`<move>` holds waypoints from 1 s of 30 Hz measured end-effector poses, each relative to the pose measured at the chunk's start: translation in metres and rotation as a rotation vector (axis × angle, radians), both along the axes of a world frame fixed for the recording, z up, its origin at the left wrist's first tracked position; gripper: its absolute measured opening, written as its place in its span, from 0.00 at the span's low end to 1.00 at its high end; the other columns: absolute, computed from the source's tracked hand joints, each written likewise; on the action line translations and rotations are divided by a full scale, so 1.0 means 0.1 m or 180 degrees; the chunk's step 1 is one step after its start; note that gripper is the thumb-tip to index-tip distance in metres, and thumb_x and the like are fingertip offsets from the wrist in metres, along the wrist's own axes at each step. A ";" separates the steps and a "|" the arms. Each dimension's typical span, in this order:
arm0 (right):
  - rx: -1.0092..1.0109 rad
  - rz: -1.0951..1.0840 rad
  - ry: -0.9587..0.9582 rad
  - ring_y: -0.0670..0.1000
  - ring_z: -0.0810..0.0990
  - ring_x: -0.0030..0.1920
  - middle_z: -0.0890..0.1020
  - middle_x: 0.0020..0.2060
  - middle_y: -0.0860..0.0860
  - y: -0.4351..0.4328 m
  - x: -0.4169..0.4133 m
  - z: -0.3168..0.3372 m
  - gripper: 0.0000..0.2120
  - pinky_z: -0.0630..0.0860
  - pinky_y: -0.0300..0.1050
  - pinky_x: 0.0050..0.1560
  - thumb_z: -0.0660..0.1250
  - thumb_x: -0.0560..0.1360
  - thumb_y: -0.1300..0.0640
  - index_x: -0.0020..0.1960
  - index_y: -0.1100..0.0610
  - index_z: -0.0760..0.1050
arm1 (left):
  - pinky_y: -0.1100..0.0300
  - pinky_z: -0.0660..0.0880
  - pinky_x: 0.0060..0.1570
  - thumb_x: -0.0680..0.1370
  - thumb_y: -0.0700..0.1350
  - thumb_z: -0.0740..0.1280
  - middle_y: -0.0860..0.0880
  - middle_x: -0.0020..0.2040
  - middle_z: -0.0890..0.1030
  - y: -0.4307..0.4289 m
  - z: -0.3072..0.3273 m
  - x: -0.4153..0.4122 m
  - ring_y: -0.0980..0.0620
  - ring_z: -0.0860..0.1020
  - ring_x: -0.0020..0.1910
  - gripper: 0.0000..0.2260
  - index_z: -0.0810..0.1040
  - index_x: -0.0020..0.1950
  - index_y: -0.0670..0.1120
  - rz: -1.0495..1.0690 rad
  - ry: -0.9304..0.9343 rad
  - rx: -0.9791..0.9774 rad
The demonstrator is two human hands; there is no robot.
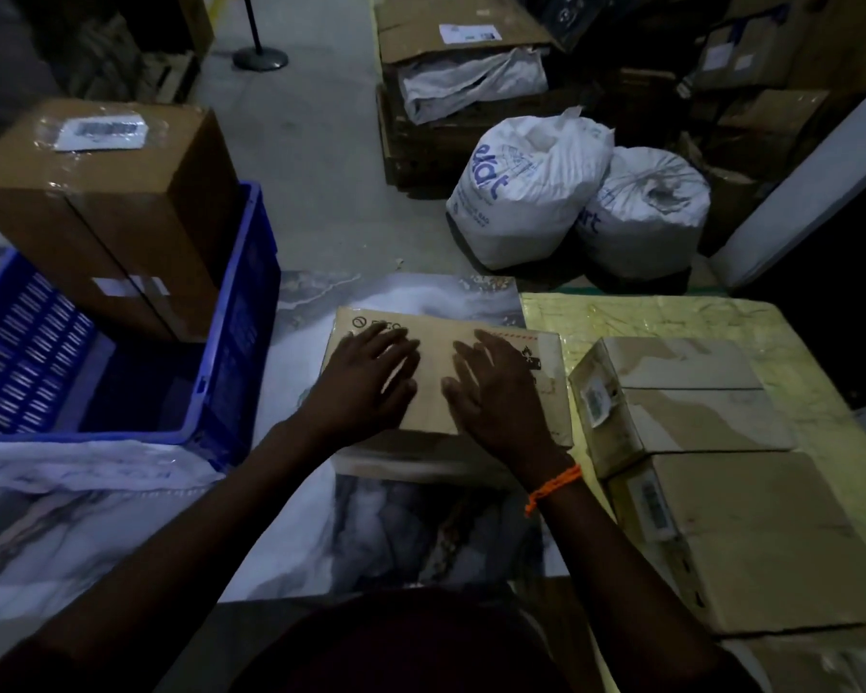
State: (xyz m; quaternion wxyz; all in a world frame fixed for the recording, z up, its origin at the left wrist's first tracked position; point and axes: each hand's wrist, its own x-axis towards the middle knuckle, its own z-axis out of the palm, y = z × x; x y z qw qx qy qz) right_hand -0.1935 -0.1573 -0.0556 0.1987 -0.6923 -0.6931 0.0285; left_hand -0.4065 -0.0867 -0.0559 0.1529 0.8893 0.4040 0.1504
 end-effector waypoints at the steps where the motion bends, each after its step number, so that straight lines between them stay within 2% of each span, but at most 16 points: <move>1: -0.0212 0.0022 -0.0176 0.63 0.73 0.70 0.76 0.69 0.62 0.06 -0.04 -0.02 0.27 0.68 0.62 0.71 0.57 0.80 0.42 0.71 0.57 0.76 | 0.38 0.64 0.73 0.81 0.59 0.56 0.44 0.76 0.72 0.02 -0.01 0.06 0.41 0.66 0.77 0.26 0.73 0.75 0.48 -0.0047 0.0091 -0.0061; 4: -0.0407 -0.0082 -0.0303 0.62 0.72 0.72 0.75 0.71 0.58 0.12 -0.09 -0.08 0.27 0.65 0.64 0.73 0.53 0.82 0.41 0.73 0.54 0.74 | 0.38 0.63 0.72 0.81 0.59 0.54 0.45 0.75 0.73 0.01 -0.04 0.16 0.41 0.69 0.75 0.27 0.75 0.73 0.47 0.0013 0.0144 -0.0014; 11: -0.0383 -0.0118 -0.0251 0.61 0.72 0.73 0.76 0.72 0.57 0.10 -0.11 -0.08 0.24 0.64 0.65 0.74 0.54 0.83 0.44 0.73 0.53 0.75 | 0.37 0.65 0.72 0.82 0.57 0.55 0.45 0.74 0.74 0.00 -0.07 0.16 0.41 0.70 0.75 0.25 0.76 0.73 0.48 0.0028 0.0247 0.0075; 14: -0.0475 -0.0063 -0.0212 0.60 0.68 0.76 0.73 0.75 0.56 0.07 -0.10 -0.05 0.27 0.59 0.65 0.78 0.51 0.83 0.42 0.76 0.52 0.72 | 0.37 0.63 0.74 0.83 0.58 0.52 0.45 0.77 0.70 -0.01 -0.08 0.14 0.41 0.66 0.77 0.26 0.72 0.76 0.48 -0.0077 0.0406 0.0054; 17: -0.0472 0.0089 -0.0227 0.60 0.65 0.79 0.69 0.78 0.57 -0.09 -0.05 -0.08 0.30 0.54 0.61 0.79 0.46 0.85 0.38 0.78 0.53 0.69 | 0.37 0.58 0.77 0.84 0.62 0.47 0.45 0.82 0.61 -0.10 -0.13 0.03 0.43 0.58 0.81 0.30 0.64 0.81 0.48 -0.0215 0.0573 0.0076; 18: -0.0459 0.0114 -0.0269 0.60 0.63 0.80 0.67 0.79 0.57 -0.15 -0.01 -0.10 0.33 0.53 0.61 0.79 0.44 0.85 0.36 0.79 0.53 0.67 | 0.38 0.56 0.78 0.84 0.63 0.45 0.46 0.83 0.58 -0.14 -0.16 -0.02 0.44 0.56 0.82 0.31 0.62 0.81 0.48 -0.0255 0.0600 0.0118; 20: -0.0561 0.0075 -0.0402 0.57 0.53 0.83 0.56 0.83 0.54 -0.29 0.12 -0.17 0.36 0.48 0.60 0.81 0.39 0.83 0.32 0.83 0.50 0.57 | 0.42 0.51 0.79 0.85 0.64 0.42 0.46 0.83 0.53 -0.23 -0.20 -0.15 0.45 0.51 0.82 0.32 0.57 0.83 0.48 -0.0287 0.0673 0.0230; 22: -0.0590 0.0023 -0.0564 0.52 0.44 0.84 0.47 0.84 0.50 -0.43 0.23 -0.23 0.36 0.42 0.57 0.81 0.38 0.82 0.30 0.85 0.47 0.49 | 0.43 0.48 0.78 0.85 0.65 0.41 0.46 0.84 0.50 -0.31 -0.22 -0.24 0.45 0.49 0.83 0.32 0.54 0.84 0.48 -0.0232 0.0776 0.0301; 25: -0.0619 0.0009 -0.0661 0.50 0.41 0.84 0.44 0.84 0.48 -0.51 0.27 -0.20 0.36 0.40 0.57 0.80 0.39 0.82 0.29 0.85 0.46 0.45 | 0.43 0.47 0.79 0.85 0.65 0.40 0.47 0.84 0.48 -0.36 -0.23 -0.26 0.45 0.46 0.83 0.32 0.51 0.84 0.49 -0.0156 0.0812 0.0273; 30: -0.0822 0.0062 -0.0539 0.49 0.35 0.83 0.37 0.83 0.46 -0.47 0.28 -0.18 0.38 0.37 0.59 0.81 0.35 0.80 0.27 0.84 0.44 0.39 | 0.38 0.48 0.79 0.84 0.66 0.38 0.47 0.84 0.43 -0.33 -0.26 -0.23 0.46 0.42 0.83 0.32 0.46 0.84 0.51 -0.0157 0.0776 0.0148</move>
